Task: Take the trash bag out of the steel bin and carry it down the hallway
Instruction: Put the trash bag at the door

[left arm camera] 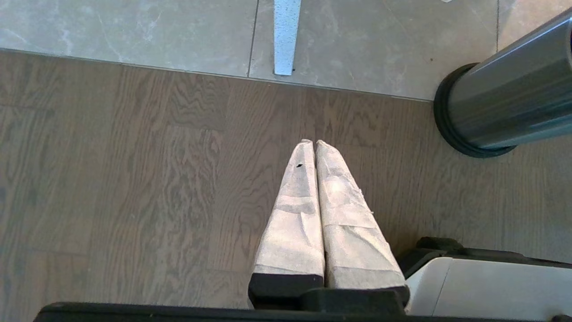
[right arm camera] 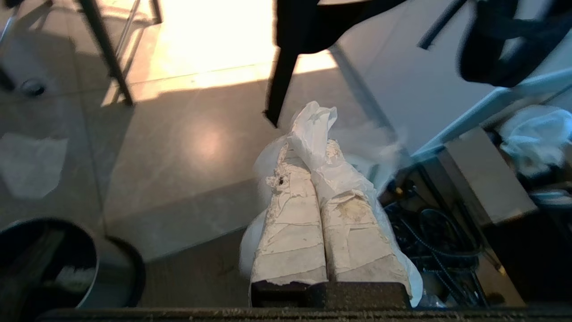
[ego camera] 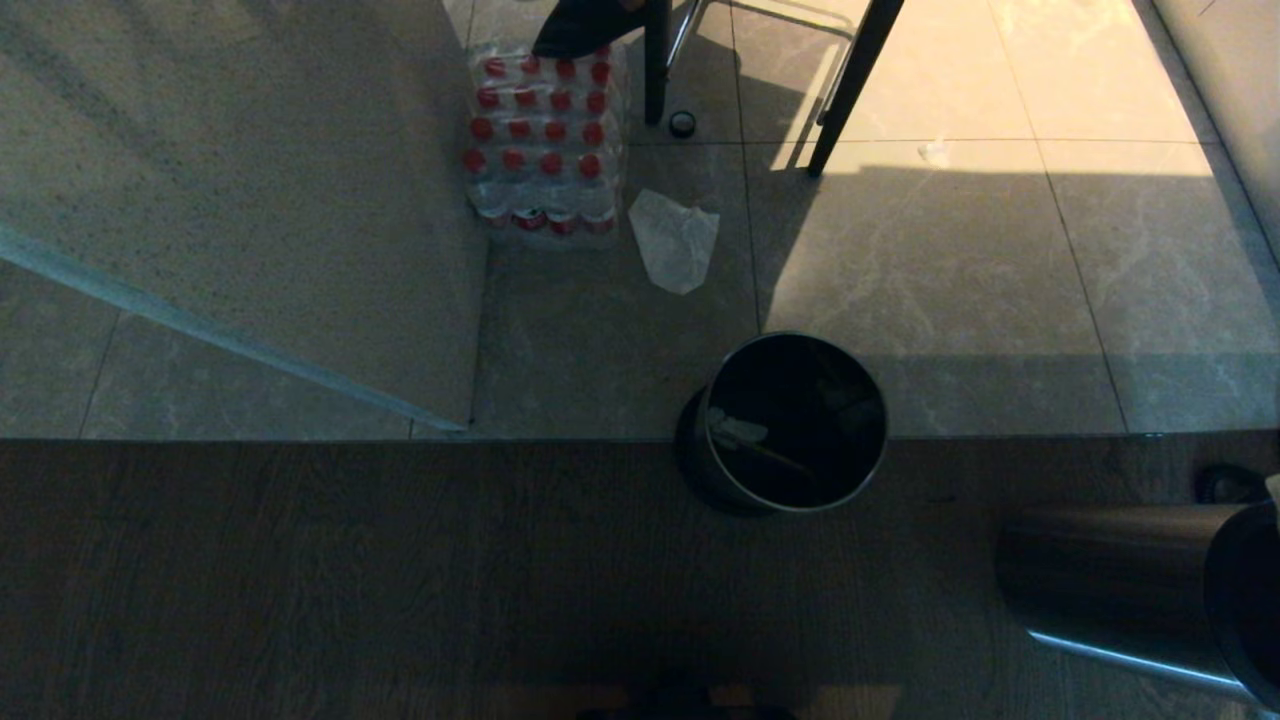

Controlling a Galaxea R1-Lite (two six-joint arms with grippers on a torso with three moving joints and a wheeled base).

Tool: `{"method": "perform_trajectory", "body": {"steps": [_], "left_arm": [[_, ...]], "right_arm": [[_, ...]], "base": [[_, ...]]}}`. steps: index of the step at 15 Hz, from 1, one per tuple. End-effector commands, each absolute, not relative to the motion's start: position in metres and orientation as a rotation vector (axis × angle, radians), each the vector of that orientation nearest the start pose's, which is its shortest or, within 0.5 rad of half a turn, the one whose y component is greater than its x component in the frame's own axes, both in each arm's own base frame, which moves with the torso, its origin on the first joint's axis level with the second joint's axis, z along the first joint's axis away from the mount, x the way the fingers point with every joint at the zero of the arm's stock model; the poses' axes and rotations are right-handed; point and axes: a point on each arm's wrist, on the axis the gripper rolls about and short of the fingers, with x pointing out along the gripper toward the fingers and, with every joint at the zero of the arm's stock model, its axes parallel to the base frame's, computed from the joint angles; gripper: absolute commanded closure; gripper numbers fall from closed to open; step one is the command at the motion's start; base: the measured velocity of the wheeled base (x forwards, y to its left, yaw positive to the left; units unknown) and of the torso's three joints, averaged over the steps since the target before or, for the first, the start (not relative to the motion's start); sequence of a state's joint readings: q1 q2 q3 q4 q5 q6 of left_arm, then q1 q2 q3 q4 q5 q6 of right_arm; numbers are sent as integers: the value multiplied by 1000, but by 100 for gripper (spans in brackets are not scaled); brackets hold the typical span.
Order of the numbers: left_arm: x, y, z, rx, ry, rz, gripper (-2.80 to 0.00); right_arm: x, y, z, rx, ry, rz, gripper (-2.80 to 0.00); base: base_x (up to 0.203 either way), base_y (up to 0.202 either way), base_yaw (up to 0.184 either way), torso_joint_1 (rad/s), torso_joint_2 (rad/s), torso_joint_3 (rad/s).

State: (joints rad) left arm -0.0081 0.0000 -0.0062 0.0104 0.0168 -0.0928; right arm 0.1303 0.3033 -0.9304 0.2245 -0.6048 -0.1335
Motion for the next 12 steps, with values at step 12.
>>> {"method": "perform_trajectory", "body": {"steps": [12], "left_arm": [[-23, 1, 76, -94, 4, 9, 0]], "right_arm": [[-23, 2, 99, -5, -238, 73, 0]], "base": [[0, 0, 0, 0, 0, 0]]}}
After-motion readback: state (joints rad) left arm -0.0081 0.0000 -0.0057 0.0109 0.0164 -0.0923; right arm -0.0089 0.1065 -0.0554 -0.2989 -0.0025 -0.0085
